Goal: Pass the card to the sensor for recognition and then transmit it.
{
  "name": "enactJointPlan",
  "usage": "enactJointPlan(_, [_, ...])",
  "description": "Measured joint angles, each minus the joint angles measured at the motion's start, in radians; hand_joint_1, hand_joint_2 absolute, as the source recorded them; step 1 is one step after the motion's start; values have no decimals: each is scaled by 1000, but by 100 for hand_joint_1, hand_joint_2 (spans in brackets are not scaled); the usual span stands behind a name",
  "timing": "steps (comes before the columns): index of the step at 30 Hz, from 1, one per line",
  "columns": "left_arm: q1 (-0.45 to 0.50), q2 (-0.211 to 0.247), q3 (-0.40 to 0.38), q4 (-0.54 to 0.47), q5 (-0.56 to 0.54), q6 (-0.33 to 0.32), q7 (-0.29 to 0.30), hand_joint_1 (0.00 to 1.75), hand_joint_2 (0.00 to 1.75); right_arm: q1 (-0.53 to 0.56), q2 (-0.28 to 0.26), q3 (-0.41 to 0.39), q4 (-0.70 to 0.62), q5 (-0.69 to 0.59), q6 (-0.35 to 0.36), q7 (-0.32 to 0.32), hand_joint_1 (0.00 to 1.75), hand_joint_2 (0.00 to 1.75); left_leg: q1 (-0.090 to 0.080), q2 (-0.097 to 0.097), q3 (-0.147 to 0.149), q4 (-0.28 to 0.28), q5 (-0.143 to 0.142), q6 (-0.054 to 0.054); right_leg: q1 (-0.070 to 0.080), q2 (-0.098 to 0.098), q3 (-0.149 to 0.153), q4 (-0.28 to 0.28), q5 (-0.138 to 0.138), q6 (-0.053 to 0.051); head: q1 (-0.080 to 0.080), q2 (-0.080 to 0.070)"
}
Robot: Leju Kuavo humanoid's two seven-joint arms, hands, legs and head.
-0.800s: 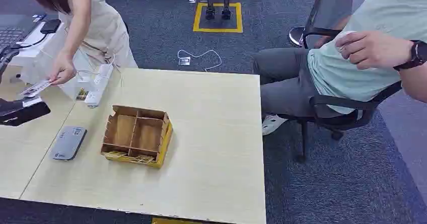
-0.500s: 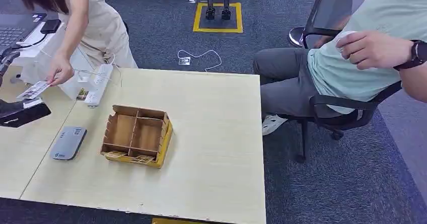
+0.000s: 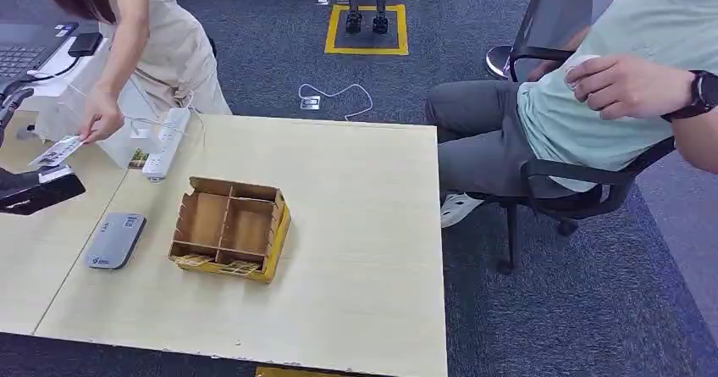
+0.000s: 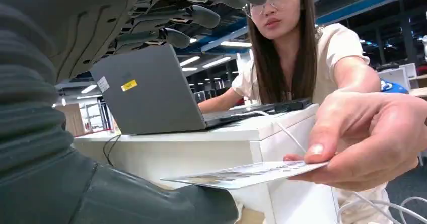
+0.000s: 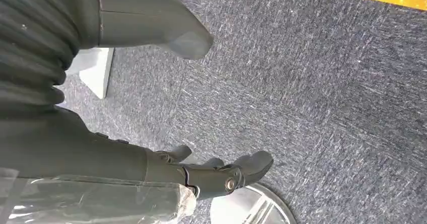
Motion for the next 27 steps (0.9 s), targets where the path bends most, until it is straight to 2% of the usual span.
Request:
enactJointPlan(2, [4, 1, 0, 0, 2, -1, 0, 0, 175, 0, 0, 0, 0, 4, 0, 0, 0, 175, 0, 0, 0, 0, 0, 0, 0, 0, 0, 0, 0, 0, 0, 0])
enactJointPlan(3, [6, 2, 0, 0, 3, -2, 0, 126, 175, 0, 0, 0, 0, 5, 0, 0, 0, 175, 0, 0, 0, 0, 0, 0, 0, 0, 0, 0, 0, 0, 0, 0])
enactJointPlan(4, [8, 3, 0, 0, 5, -3, -1, 175, 175, 0, 0, -1, 0, 6, 0, 0, 0, 175, 0, 0, 0, 0, 0, 0, 0, 0, 0, 0, 0, 0, 0, 0])
enactJointPlan(10, [25, 37, 0, -15, 47, -54, -15, 175, 175, 0, 0, -7, -1, 20, 0, 0, 0, 175, 0, 0, 0, 0, 0, 0, 0, 0, 0, 0, 0, 0, 0, 0])
enactJointPlan(13, [39, 55, 0, -27, 60, -60, -16, 175, 175, -1, 0, -10, -1, 27, -2, 0, 0, 175, 0, 0, 0, 0, 0, 0, 0, 0, 0, 0, 0, 0, 0, 0])
enactJointPlan(27, [64, 66, 0, -47, 67, -58, -16, 175, 175, -2, 0, -29, -1, 43, -4, -1, 0, 175, 0, 0, 0, 0, 0, 0, 0, 0, 0, 0, 0, 0, 0, 0])
